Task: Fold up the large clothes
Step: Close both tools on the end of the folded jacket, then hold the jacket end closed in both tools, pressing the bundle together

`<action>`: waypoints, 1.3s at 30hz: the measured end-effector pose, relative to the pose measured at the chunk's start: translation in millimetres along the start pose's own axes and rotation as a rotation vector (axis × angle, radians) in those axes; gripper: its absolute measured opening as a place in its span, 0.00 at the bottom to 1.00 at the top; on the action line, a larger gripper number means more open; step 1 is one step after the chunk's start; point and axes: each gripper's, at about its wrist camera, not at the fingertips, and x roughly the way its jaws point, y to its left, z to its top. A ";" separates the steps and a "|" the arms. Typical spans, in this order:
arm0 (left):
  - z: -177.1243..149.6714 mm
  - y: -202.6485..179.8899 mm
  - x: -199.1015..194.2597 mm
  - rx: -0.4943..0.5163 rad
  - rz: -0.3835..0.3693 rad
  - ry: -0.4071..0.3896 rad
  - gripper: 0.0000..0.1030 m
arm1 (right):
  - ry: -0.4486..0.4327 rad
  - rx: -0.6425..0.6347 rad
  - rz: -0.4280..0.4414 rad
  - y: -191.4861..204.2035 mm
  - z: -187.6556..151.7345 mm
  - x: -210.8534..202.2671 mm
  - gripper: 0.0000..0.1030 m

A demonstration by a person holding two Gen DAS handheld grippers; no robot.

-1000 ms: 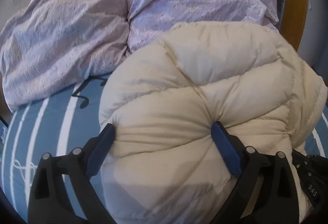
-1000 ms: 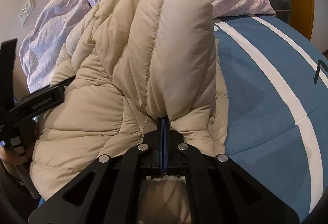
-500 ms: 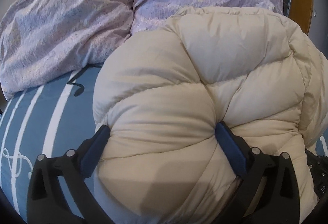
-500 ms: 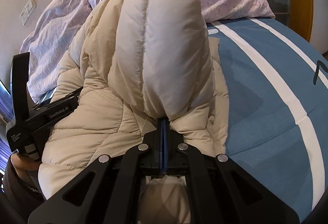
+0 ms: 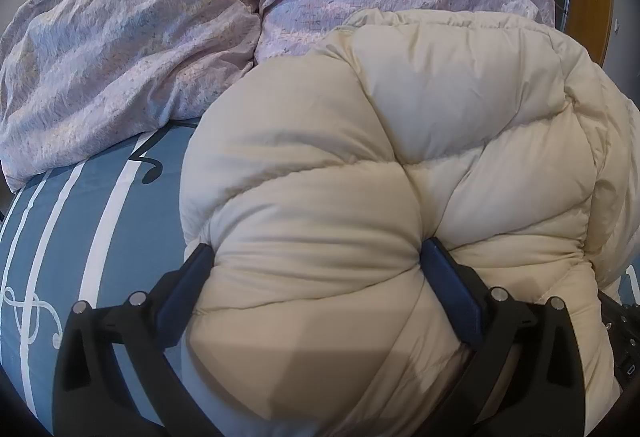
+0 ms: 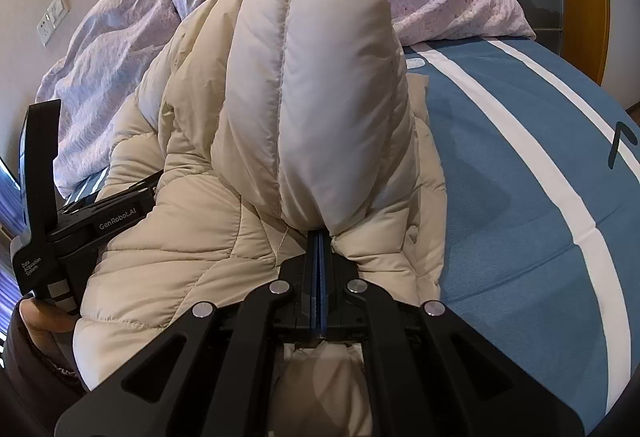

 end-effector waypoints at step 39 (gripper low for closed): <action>-1.8 -0.5 0.8 0.002 0.007 -0.006 0.98 | -0.002 -0.007 -0.013 1.3 0.7 -0.2 0.00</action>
